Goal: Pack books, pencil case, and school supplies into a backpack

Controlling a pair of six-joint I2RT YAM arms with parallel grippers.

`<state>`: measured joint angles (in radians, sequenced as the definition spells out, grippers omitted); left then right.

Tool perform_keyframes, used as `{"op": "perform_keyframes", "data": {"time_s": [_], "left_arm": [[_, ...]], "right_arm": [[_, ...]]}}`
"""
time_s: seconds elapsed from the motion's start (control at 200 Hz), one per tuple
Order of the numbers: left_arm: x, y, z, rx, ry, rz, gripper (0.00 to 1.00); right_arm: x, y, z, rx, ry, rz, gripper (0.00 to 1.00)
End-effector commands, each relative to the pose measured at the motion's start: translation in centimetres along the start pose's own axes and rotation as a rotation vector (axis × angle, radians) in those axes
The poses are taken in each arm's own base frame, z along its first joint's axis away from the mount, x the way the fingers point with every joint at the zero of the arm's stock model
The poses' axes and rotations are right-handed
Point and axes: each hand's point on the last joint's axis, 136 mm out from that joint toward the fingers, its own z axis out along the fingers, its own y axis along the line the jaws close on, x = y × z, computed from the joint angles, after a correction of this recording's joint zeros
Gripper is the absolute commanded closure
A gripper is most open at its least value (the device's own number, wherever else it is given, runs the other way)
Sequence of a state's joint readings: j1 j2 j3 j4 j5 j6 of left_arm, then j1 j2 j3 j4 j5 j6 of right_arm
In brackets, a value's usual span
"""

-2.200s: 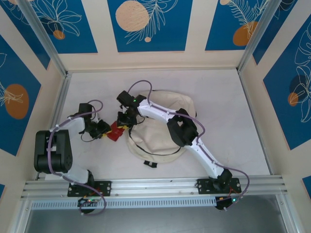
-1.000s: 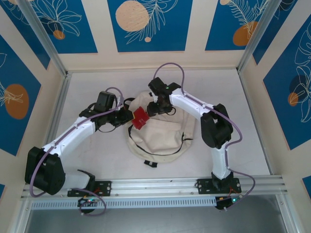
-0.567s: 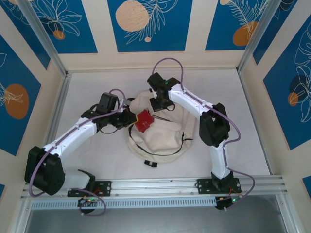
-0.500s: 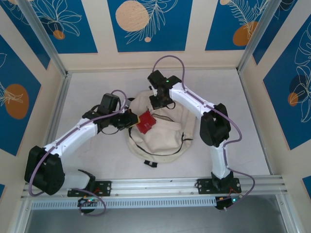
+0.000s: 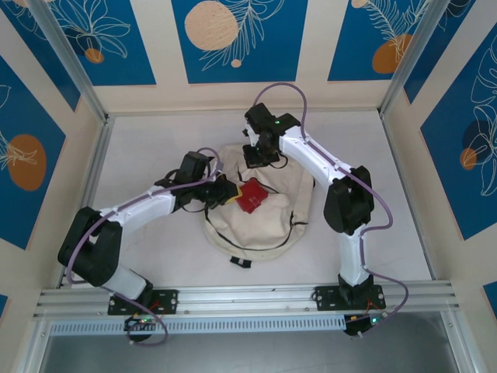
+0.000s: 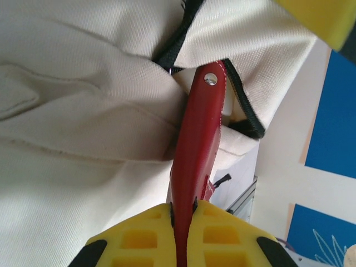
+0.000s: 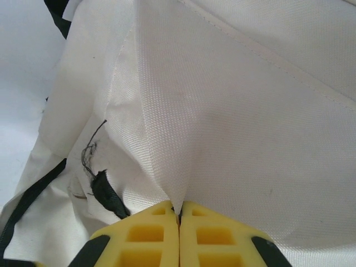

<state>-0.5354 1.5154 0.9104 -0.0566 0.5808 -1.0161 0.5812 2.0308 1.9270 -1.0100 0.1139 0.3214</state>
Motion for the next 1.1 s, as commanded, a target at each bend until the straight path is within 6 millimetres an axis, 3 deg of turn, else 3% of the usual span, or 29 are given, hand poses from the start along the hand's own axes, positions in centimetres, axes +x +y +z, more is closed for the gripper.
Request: {"op": "perform_keyframes", "data": {"time_s": [0.0,0.07,0.29,0.37,0.55,0.675,0.755,0.845,0.91,1.005,1.095], "left_arm": [[-0.8,-2.7,0.4,0.093,-0.019,0.016,1.00],[-0.2,-3.5,1.0,0.117,0.021,0.023,1.00],[2.1,-0.9,2.6,0.039,0.096,0.003,0.99],[1.0,-1.4,2.5,0.043,0.027,0.016,1.00],[-3.9,-3.6,1.0,0.111,-0.259,0.042,1.00],[-5.0,-4.6,1.8,0.154,-0.332,0.037,0.97],[-5.0,-5.0,2.5,0.159,-0.312,0.047,0.82],[-4.3,-3.9,2.6,0.109,-0.279,0.042,0.55],[-3.2,-2.6,2.0,0.059,-0.247,0.039,0.44],[-1.4,-0.5,0.5,-0.023,-0.196,0.042,0.37],[-0.2,1.5,-1.6,-0.118,-0.174,0.034,0.31]], "right_arm": [[-1.2,2.4,-3.8,-0.110,-0.098,-0.002,0.92],[-1.3,2.4,-3.9,-0.112,-0.102,0.004,0.92],[-1.7,2.3,-4.3,-0.138,-0.116,0.041,0.92],[-1.5,2.6,-4.3,-0.153,-0.110,0.046,0.92],[-0.6,2.7,-4.1,-0.183,-0.093,0.073,0.92],[0.0,2.6,-4.2,-0.209,-0.083,0.110,0.91],[0.4,2.1,-4.3,-0.205,-0.078,0.145,0.83],[1.2,1.2,-4.7,-0.191,-0.081,0.186,0.64],[1.8,0.4,-5.3,-0.166,-0.097,0.205,0.55],[3.2,-0.4,-5.8,-0.143,-0.100,0.221,0.54],[4.8,-0.2,-5.7,-0.118,-0.089,0.206,0.59]]}}
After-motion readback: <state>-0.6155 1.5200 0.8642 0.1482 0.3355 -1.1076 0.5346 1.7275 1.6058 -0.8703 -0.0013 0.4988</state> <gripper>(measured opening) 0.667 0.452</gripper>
